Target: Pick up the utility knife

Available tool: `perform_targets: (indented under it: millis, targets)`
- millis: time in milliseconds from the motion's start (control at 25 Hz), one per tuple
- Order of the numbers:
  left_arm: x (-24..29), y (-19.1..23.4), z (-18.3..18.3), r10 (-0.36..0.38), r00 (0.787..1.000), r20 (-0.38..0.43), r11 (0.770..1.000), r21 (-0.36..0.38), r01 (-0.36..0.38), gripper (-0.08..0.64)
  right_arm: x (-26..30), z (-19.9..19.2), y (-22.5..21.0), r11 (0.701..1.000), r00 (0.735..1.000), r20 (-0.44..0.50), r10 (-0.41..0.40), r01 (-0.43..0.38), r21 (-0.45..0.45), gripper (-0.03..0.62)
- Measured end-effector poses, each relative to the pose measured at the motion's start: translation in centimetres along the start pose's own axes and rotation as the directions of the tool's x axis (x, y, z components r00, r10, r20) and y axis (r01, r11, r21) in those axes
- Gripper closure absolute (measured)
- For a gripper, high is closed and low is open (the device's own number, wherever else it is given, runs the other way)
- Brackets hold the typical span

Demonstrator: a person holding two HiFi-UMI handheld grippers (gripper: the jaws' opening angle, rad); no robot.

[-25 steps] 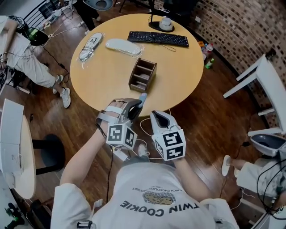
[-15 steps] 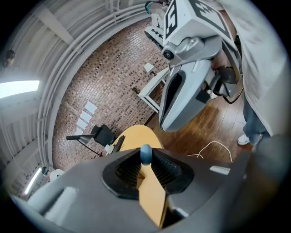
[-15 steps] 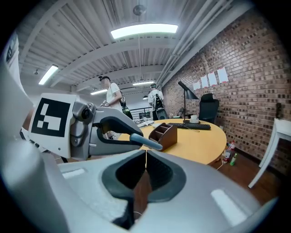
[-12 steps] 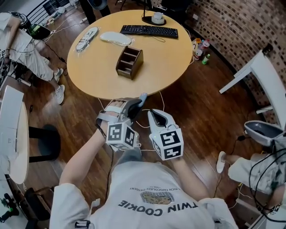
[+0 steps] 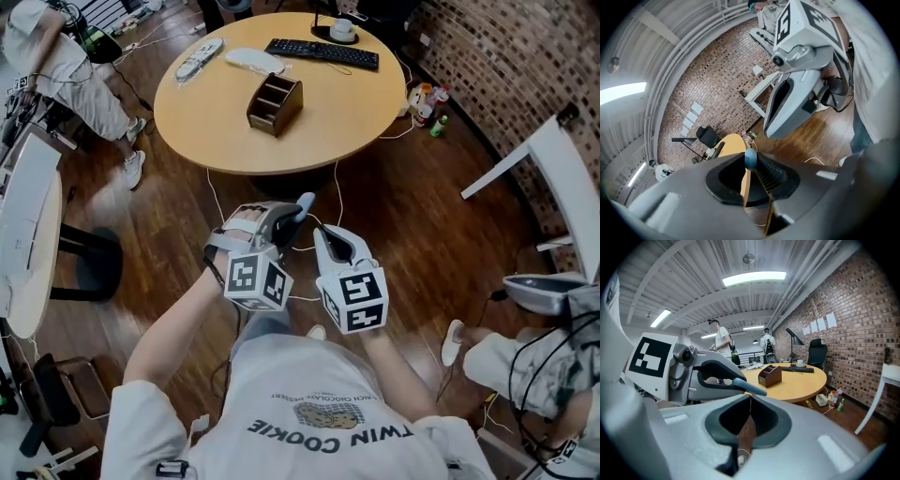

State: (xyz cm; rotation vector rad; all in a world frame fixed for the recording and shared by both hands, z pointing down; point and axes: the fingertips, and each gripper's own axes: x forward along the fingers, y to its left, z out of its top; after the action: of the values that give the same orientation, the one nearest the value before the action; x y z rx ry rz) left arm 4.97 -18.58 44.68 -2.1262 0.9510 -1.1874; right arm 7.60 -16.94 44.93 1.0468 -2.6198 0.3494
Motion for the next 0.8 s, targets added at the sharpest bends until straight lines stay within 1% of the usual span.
perform_targets:
  millis: [200,480,600,800]
  targets:
    - [-2.7,-1.8,1.4,0.024,0.999,-0.026,0.997,-0.067,-0.026,0.488,-2.7,-0.7,1.5,0.999,0.999,0.011,0.041,-0.041,-0.013,0.591]
    - [-6.7,-2.6,2.2,0.058,0.997,-0.054,0.989,-0.134,-0.064,0.488,-4.6,-0.2,4.4,0.998,0.997,0.042,0.065,-0.064,-0.024,0.592]
    - [-8.7,-3.0,1.9,0.068,0.996,-0.057,0.983,-0.166,-0.076,0.488,-4.9,-0.3,6.2,0.997,0.996,0.048,0.073,-0.072,-0.017,0.592]
    - [-12.2,-3.9,0.2,0.082,0.995,-0.065,0.973,-0.209,-0.094,0.488,-5.1,-0.6,9.9,0.997,0.995,0.057,0.078,-0.077,-0.017,0.592]
